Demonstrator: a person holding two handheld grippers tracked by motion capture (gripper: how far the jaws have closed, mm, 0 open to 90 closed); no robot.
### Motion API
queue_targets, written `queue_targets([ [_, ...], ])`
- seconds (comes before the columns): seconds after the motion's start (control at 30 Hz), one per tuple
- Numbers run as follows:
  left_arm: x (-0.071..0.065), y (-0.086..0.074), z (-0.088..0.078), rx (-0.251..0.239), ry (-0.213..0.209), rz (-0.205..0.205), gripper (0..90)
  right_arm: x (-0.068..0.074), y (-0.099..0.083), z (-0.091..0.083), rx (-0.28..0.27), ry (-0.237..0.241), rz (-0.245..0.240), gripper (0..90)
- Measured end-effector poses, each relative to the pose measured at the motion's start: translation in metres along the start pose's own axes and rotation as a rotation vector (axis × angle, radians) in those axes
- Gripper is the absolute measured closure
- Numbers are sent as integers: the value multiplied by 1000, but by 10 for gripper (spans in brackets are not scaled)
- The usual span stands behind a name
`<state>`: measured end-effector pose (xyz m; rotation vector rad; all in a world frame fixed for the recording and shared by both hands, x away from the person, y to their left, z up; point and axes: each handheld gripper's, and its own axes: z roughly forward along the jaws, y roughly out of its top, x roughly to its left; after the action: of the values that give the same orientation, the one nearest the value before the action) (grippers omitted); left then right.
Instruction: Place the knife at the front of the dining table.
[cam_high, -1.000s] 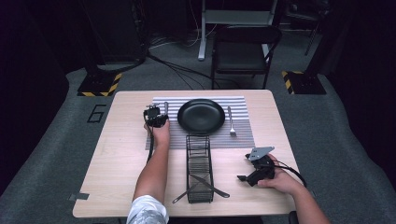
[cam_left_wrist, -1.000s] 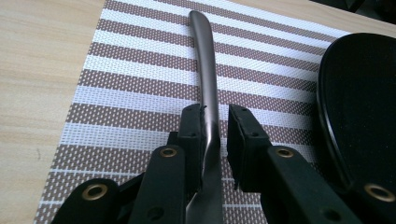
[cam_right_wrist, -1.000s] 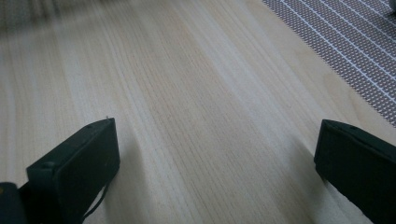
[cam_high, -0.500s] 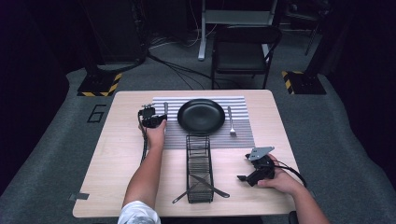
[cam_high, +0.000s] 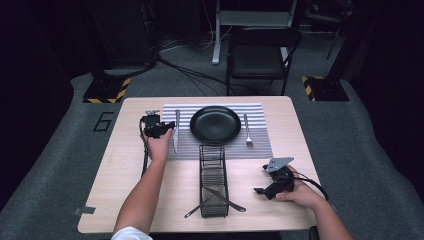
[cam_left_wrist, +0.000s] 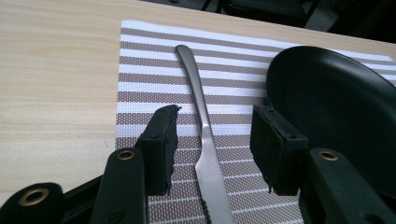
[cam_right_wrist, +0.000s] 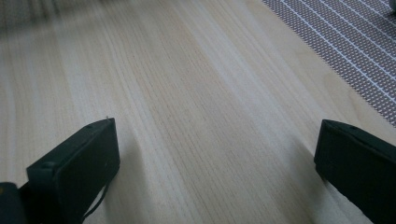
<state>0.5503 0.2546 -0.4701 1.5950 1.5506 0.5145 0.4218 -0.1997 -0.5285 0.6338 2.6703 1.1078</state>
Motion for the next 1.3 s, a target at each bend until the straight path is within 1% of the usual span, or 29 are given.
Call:
queue_targets([
  [0.07,0,2,-7,-3,-6,10,509,0,0,0,0,0,0,0],
  [0.17,0,5,-19,-5,-29,24,501,0,0,0,0,0,0,0],
  [0.37,-4,10,-43,-28,-45,101,495,0,0,0,0,-1,2,0],
  [0.5,-6,9,-58,-26,-51,153,492,0,0,0,0,-1,2,0],
  [0.6,-6,7,-67,-23,-62,177,490,0,0,0,0,-1,1,0],
  [0.67,-6,5,-69,-25,-67,181,488,0,0,0,0,-1,2,0],
  [0.7,-6,3,-74,-22,-74,195,487,0,0,0,0,-1,1,0],
  [0.77,-6,0,-78,-20,-88,198,486,0,0,0,0,-1,1,0],
  [0.87,-5,-6,-85,-13,-96,213,484,0,0,0,0,-1,2,0],
  [0.93,-5,-10,-89,-2,-94,223,482,0,0,0,0,-1,2,0],
  [0.97,-5,-12,-91,-5,-94,225,482,0,0,0,0,-1,1,0],
  [1.03,-4,-17,-95,11,-111,223,477,0,0,0,0,-1,1,0],
  [1.13,-2,-25,-98,41,-123,233,473,0,0,0,0,-2,2,0],
  [1.3,-1,-38,-105,60,-134,260,472,0,0,0,1,-1,2,0],
])
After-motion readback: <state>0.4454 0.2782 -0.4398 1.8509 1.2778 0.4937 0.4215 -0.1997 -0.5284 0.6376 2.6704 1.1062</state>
